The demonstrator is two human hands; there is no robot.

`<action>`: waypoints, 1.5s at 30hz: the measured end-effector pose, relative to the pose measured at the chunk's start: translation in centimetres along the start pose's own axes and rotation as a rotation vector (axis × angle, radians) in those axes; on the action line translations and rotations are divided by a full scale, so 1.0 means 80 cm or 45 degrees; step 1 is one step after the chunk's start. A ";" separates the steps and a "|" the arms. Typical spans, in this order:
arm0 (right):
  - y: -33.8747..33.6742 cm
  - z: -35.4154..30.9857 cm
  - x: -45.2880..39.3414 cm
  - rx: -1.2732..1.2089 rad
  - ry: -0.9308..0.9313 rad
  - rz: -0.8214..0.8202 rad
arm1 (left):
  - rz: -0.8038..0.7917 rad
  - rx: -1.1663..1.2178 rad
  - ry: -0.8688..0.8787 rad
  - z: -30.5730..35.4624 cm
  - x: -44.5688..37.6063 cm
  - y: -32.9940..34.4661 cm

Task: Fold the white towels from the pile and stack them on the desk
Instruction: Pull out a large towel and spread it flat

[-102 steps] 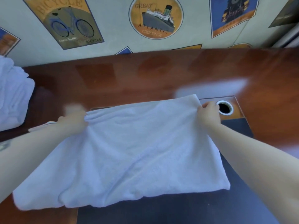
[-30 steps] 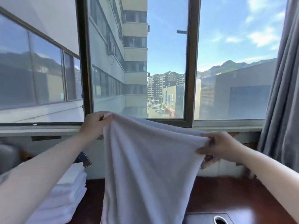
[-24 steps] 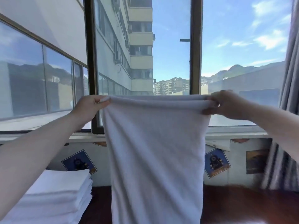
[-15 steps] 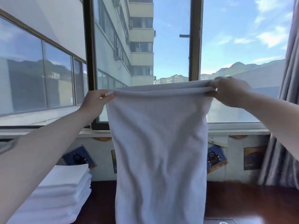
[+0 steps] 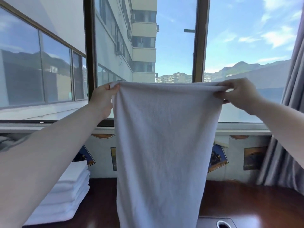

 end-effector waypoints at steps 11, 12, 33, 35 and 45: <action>-0.026 -0.006 0.005 0.408 -0.013 0.367 | -0.043 0.025 -0.042 -0.020 0.008 0.010; -0.023 0.002 0.010 0.434 0.010 0.351 | -0.065 0.029 -0.081 -0.031 0.014 0.010; -0.080 0.152 0.055 0.538 0.353 0.235 | -0.148 -0.390 -0.242 -0.058 0.048 0.120; -0.099 0.175 0.058 0.540 0.454 0.275 | -0.135 -0.167 -0.370 -0.078 0.067 0.150; -0.152 0.203 0.040 0.031 0.555 0.724 | -0.233 0.552 -0.649 -0.160 0.180 0.294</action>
Point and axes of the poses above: each hand's wrist, its own x-axis away from the middle knuckle, its own y-axis out of the palm, z = x × y, the point moved 9 cm from there along -x, towards the middle knuckle, and after that the axes turned 7 degrees about x, right-handed, at the moved point
